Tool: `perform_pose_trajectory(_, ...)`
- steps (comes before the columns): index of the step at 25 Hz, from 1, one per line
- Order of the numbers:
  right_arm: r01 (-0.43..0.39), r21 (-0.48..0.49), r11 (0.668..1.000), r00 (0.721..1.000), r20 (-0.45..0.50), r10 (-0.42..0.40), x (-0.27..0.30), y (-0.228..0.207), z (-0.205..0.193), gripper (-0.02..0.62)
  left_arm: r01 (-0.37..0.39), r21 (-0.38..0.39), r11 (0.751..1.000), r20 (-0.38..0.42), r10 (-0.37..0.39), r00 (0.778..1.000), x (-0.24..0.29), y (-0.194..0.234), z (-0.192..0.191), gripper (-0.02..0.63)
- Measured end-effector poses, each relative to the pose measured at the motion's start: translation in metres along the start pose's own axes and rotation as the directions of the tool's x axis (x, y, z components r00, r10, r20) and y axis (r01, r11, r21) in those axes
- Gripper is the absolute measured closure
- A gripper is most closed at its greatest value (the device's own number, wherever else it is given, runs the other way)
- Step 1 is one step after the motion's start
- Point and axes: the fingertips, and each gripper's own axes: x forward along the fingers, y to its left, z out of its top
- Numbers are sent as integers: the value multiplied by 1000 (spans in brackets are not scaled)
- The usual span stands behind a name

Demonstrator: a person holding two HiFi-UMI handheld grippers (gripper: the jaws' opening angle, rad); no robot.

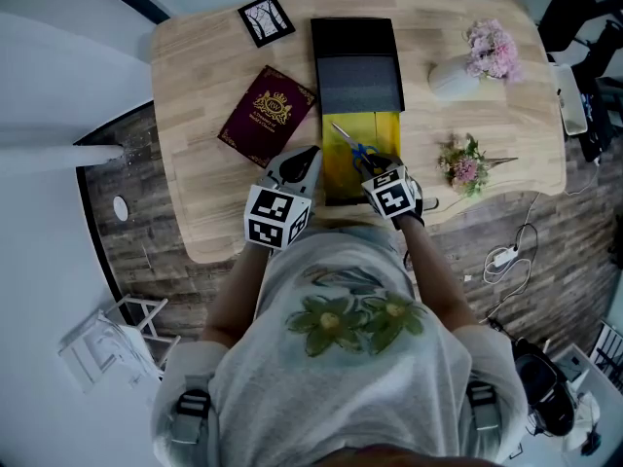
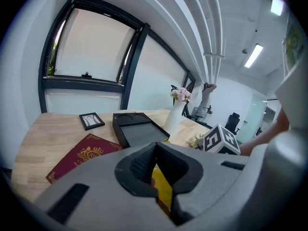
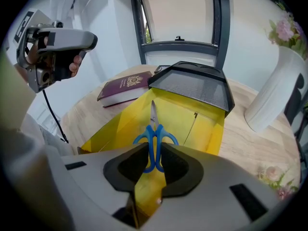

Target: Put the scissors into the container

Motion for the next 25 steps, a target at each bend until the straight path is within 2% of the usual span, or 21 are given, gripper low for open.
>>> perform_pose_trajectory(25,-6,-38,999,997,-77,3,16,4,-3,514,7,-4,1000,-8,-7,1000,2,3,-2,600)
